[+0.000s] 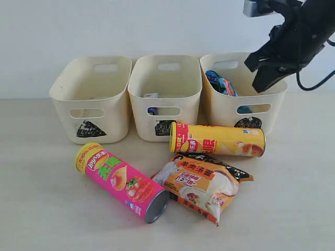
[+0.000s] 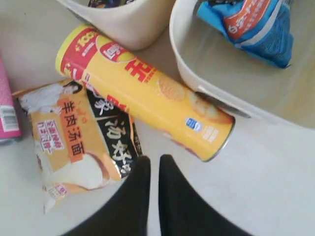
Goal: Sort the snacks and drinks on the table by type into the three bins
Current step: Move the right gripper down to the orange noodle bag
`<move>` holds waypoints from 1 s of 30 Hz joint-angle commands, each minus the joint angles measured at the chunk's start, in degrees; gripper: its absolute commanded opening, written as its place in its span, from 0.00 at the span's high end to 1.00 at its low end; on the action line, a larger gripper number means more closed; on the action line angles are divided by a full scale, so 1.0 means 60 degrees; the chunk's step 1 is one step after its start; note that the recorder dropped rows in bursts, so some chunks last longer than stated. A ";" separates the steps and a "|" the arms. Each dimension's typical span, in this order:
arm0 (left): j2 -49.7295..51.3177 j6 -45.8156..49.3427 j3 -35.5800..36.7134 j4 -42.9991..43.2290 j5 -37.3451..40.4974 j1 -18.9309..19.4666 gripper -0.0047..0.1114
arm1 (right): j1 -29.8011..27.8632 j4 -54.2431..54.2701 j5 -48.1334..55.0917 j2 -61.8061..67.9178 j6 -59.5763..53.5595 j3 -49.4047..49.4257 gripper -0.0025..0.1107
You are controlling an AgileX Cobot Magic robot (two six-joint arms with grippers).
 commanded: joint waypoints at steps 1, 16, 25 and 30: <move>-0.0039 -0.0073 0.0036 -0.0006 -0.0070 0.0039 0.93 | 0.0209 -0.0042 0.0104 -0.0716 -0.0731 0.0963 0.98; -0.0039 -0.0073 0.0036 -0.0006 -0.0070 0.0039 0.93 | 0.2293 -0.0104 -0.0154 -0.1190 -0.2213 0.3432 0.96; -0.0039 -0.0073 0.0036 -0.0006 -0.0070 0.0039 0.93 | 0.2663 0.0178 -0.0551 -0.1029 -0.2360 0.3900 0.09; -0.0039 -0.0073 0.0036 -0.0006 -0.0070 0.0039 0.93 | 0.2663 0.0150 -0.1057 -0.0527 -0.2873 0.4153 0.06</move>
